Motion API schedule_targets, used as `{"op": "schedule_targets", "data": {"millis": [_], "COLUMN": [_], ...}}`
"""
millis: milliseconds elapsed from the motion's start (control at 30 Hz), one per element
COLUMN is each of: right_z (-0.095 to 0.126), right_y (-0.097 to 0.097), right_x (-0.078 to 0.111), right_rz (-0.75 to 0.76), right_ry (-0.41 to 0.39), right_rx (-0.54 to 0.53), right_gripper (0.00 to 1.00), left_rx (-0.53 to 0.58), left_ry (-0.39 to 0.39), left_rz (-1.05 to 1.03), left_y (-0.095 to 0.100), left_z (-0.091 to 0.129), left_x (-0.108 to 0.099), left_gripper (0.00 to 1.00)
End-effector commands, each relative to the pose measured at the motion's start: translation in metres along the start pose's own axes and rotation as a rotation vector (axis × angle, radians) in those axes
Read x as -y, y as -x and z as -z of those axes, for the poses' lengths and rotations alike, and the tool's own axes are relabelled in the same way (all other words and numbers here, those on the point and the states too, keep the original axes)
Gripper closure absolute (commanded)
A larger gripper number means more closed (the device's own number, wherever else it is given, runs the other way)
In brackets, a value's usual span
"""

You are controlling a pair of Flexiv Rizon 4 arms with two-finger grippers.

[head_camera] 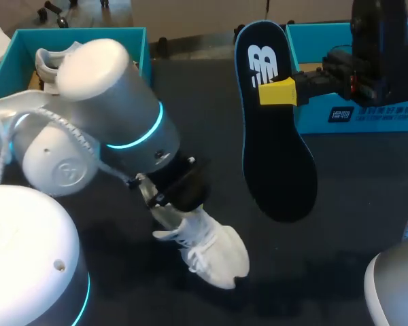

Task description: Take the shoe out of the shoebox, open the shoe tongue, remove and reinsert the insole, then place the shoe into the shoebox

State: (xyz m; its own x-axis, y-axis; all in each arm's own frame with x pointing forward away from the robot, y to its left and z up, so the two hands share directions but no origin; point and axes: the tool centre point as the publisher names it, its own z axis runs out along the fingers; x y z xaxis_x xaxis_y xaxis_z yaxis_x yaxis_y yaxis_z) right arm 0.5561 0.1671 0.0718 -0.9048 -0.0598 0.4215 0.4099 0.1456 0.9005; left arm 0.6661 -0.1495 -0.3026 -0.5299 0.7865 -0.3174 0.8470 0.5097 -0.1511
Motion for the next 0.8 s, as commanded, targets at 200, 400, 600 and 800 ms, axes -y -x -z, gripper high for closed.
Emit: {"op": "schedule_targets", "data": {"millis": [200, 400, 600, 800], "right_z": [-0.004, -0.004, -0.004, -0.004], "right_y": [0.003, 0.003, 0.003, 0.003], "right_x": [-0.003, -0.003, -0.003, -0.003], "right_rz": [-0.001, -0.001, -0.001, -0.001], "right_ry": [-0.005, -0.005, -0.005, -0.005], "right_rx": [-0.003, -0.003, -0.003, -0.003], "right_gripper": [1.00, 1.00, 1.00, 1.00], "left_rx": [0.029, -0.049, -0.084, -0.075], "left_ry": [-0.007, -0.046, -0.047, -0.002], "left_rz": [-0.007, -0.360, -0.479, -0.576], "left_y": [-0.011, -0.023, -0.023, -0.019], "left_z": [0.010, 0.002, -0.003, -0.007], "left_x": [-0.002, 0.008, 0.016, 0.023], "left_gripper": [1.00, 1.00, 1.00, 1.00]}}
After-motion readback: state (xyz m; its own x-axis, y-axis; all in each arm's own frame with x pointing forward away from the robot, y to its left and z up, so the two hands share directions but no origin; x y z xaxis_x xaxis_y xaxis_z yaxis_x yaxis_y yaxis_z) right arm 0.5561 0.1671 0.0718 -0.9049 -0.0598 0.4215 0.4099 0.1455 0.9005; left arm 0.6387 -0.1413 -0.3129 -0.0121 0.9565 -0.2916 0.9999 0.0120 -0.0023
